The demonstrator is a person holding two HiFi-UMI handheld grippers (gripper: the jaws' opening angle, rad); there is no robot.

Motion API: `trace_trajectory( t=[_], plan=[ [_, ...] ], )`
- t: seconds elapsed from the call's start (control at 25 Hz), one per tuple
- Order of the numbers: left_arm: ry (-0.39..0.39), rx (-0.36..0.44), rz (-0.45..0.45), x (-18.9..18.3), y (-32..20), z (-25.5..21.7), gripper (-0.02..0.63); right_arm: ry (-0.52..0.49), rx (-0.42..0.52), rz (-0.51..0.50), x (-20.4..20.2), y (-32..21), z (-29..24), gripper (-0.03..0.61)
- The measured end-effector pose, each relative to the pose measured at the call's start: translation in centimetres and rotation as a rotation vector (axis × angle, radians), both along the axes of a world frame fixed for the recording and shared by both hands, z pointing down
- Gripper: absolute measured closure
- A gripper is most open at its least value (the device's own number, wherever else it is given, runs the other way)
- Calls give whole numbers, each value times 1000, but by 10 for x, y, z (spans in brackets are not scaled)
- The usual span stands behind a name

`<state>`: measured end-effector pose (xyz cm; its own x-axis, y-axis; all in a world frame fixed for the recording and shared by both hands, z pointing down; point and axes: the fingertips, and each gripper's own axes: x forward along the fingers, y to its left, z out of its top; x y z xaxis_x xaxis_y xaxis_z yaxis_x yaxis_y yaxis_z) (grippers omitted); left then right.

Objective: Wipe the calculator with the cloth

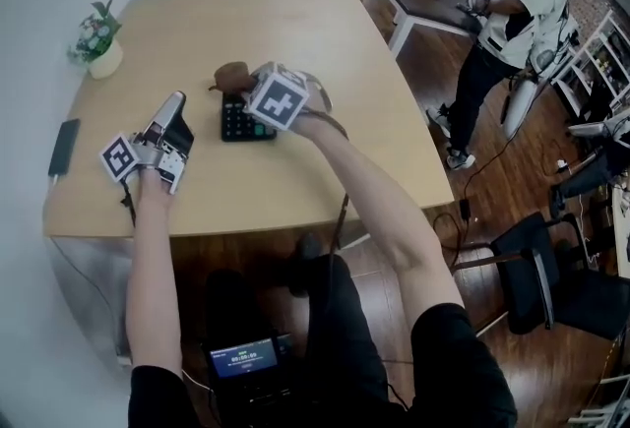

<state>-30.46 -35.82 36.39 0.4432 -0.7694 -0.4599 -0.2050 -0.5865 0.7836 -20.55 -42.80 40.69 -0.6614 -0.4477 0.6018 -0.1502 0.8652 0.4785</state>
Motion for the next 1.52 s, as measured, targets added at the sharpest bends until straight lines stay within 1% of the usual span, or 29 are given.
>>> trace_trajectory(
  t=[0.12, 0.28, 0.44, 0.56, 0.64, 0.68, 0.76, 0.8, 0.88, 0.96, 1.0, 1.08, 1.16, 1.24, 1.52],
  plan=[
    [-5, -4, -1, 0, 0, 1, 612, 90, -18, -105, -5, 28, 22, 516],
    [-10, -3, -1, -1, -1, -1, 612, 138, -17, -219, 0, 70, 35, 517],
    [-17, -4, -3, -1, -1, 0, 612, 211, -28, -336, 19, 113, 51, 515],
    [-18, -2, -3, -1, -1, 0, 611, 236, -82, -404, 36, 136, 57, 515],
    [-19, -1, -2, 0, -2, -1, 612, 200, -123, -400, 47, 134, 50, 517],
    [-18, 0, -1, 0, -2, -2, 611, 167, -135, -378, 51, 126, 44, 517],
    [-16, 2, 1, 0, -1, -3, 612, 77, -131, -296, 55, 97, 24, 517],
    [-15, 2, 1, 0, -1, -3, 612, 25, -111, -239, 56, 78, 13, 516],
    [-14, 4, 4, 0, -1, -3, 612, -64, -38, -113, 58, 36, -11, 517],
    [-9, 4, 5, 0, 0, -3, 611, -107, 36, -15, 58, 1, -24, 517],
    [-6, 4, 4, 0, 0, -3, 612, -107, 60, 7, 55, -10, -25, 517],
    [1, 5, 1, 0, 0, -2, 612, -68, 79, -7, 48, -20, -15, 516],
    [4, 6, -2, -1, 0, -1, 611, -2, 62, -60, 42, -15, 5, 516],
    [4, 3, -2, -2, 0, 0, 611, 42, 42, -117, 40, -1, 20, 515],
    [-7, 7, -4, -3, 0, -2, 611, 90, 3, -271, 54, 61, 41, 515]
  ],
)
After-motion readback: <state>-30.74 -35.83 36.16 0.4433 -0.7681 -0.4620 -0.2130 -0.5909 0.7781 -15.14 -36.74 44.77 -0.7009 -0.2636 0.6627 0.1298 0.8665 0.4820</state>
